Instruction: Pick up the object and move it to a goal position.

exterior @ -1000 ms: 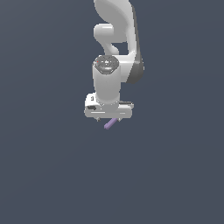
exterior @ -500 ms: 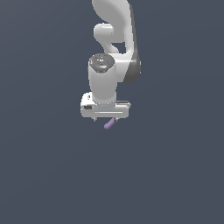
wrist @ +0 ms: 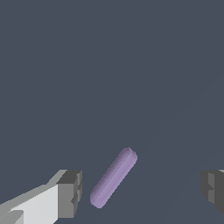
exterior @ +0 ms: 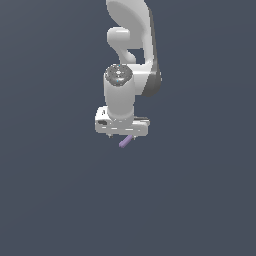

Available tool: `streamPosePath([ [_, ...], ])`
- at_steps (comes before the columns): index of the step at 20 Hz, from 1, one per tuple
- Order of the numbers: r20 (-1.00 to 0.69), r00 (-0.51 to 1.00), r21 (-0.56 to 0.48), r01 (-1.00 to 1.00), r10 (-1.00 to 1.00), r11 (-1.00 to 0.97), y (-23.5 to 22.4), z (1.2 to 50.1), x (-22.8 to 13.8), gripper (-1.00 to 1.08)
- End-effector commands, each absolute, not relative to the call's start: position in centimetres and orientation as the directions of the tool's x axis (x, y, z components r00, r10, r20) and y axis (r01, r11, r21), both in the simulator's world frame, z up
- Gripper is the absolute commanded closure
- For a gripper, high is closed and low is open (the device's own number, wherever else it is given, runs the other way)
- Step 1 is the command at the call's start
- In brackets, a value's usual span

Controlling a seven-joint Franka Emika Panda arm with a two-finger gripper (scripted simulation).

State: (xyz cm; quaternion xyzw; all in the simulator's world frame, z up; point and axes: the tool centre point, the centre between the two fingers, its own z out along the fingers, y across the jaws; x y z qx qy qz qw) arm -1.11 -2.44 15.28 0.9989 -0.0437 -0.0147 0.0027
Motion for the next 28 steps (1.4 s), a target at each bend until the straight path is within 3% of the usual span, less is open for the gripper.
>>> streamPosePath([
  [1,-0.028,0.992,0.006,-0.125,-0.125,-0.992,-2.2,14.6,-1.5,-0.92],
  [18,-0.010,0.857,0.001,-0.516,-0.516,-0.857,-0.5,8.6,-6.3,-0.92],
  [28,-0.002,0.767,0.000,-0.641,-0.641,-0.767,-0.2,6.8,-8.3,-0.92],
])
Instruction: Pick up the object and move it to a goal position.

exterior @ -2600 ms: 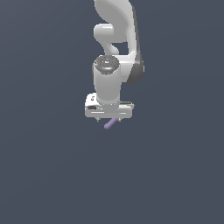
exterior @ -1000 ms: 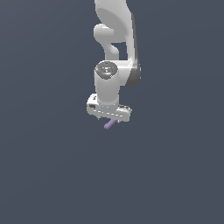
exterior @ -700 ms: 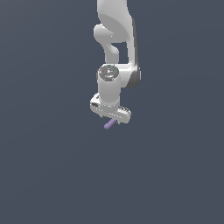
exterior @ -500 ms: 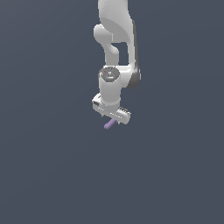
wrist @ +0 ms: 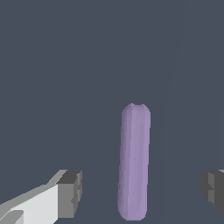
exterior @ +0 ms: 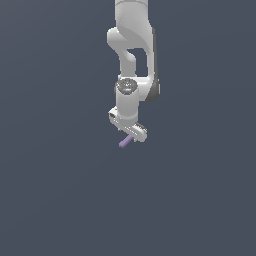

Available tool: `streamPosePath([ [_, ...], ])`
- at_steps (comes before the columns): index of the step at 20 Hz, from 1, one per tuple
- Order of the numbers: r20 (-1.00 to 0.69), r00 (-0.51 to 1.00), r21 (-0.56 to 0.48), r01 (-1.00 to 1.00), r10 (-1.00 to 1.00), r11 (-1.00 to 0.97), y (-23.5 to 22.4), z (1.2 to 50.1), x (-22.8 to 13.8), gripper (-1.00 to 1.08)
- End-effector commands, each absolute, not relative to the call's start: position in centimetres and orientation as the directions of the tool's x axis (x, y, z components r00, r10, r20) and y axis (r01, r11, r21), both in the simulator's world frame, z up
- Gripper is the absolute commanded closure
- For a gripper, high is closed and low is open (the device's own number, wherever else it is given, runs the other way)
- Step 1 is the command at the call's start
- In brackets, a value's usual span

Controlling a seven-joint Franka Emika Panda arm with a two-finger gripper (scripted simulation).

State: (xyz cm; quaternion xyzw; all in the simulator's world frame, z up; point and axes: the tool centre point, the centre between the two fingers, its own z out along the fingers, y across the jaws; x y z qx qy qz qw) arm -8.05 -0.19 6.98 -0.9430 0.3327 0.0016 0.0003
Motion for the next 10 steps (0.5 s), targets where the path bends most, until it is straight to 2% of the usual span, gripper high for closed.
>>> streamPosePath([
  [1,-0.001,0.762,0.000,-0.647,-0.647,-0.762,-0.16,6.71,-8.37,-0.92],
  [10,-0.001,0.754,0.000,-0.657,-0.657,-0.754,-0.12,6.28,-8.58,-0.92],
])
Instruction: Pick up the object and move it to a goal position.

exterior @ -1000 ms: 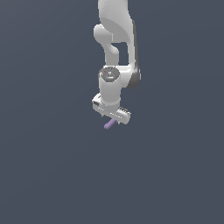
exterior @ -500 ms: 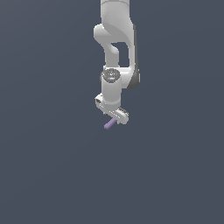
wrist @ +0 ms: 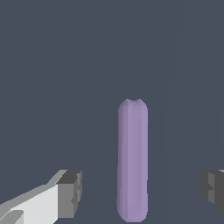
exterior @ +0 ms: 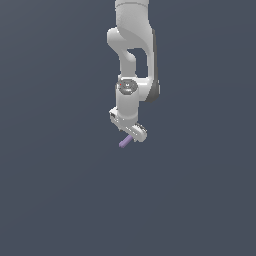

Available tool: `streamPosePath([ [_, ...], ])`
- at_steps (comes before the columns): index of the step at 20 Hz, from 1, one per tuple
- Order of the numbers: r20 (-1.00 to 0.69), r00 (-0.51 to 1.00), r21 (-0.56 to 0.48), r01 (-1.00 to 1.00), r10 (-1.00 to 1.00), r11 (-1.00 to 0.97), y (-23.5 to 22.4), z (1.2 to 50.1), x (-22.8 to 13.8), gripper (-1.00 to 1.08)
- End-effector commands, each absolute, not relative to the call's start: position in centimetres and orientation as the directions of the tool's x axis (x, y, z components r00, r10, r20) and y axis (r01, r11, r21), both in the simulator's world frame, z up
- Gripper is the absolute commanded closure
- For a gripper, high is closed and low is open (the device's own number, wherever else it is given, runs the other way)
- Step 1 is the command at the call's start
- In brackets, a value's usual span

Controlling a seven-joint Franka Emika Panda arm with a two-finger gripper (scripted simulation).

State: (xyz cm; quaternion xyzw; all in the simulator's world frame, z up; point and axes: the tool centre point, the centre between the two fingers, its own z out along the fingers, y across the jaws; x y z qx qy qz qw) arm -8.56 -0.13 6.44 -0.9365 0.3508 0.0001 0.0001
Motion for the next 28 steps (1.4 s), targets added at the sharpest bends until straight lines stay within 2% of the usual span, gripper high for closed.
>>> streamPosePath([
  [1,-0.001,0.754,0.000,-0.657,-0.657,-0.754,-0.1,6.1,-8.6,-0.92],
  [16,0.000,0.751,0.000,-0.661,-0.661,-0.751,-0.1,1.5,-8.7,-0.92],
  [17,0.000,0.751,0.000,-0.661,-0.661,-0.751,-0.1,1.5,-8.7,1.08],
  [28,0.000,0.751,0.000,-0.660,-0.660,-0.751,-0.1,1.5,-8.6,1.08],
])
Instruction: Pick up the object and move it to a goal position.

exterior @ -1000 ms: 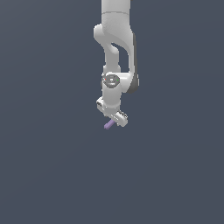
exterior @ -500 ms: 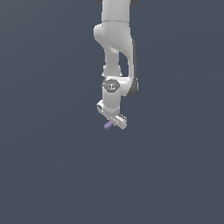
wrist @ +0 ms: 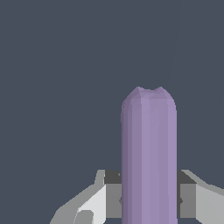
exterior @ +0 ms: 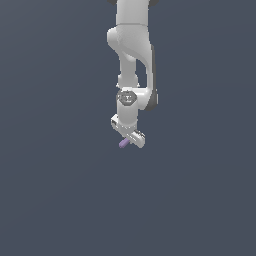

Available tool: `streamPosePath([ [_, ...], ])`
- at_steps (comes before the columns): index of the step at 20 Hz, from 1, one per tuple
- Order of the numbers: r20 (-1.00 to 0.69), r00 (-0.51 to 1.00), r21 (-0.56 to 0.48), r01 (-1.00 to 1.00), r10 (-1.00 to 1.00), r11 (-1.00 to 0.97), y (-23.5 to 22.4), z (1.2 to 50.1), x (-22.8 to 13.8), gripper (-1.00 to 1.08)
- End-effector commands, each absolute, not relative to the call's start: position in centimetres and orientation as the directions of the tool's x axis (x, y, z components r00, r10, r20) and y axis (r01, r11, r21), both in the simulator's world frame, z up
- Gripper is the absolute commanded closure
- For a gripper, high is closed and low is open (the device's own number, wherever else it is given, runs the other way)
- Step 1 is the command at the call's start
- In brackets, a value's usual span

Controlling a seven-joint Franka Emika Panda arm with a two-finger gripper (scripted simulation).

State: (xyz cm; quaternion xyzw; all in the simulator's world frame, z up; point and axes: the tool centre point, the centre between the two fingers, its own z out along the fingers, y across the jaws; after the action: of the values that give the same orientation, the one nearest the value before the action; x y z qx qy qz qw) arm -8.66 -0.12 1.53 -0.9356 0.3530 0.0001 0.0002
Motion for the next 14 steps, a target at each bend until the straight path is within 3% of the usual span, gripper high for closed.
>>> streamPosePath([
  [1,0.000,0.751,0.000,-0.660,-0.660,-0.751,-0.2,1.5,-8.6,1.08],
  [14,0.000,0.751,0.000,-0.660,-0.660,-0.751,-5.3,2.1,-4.7,1.08],
])
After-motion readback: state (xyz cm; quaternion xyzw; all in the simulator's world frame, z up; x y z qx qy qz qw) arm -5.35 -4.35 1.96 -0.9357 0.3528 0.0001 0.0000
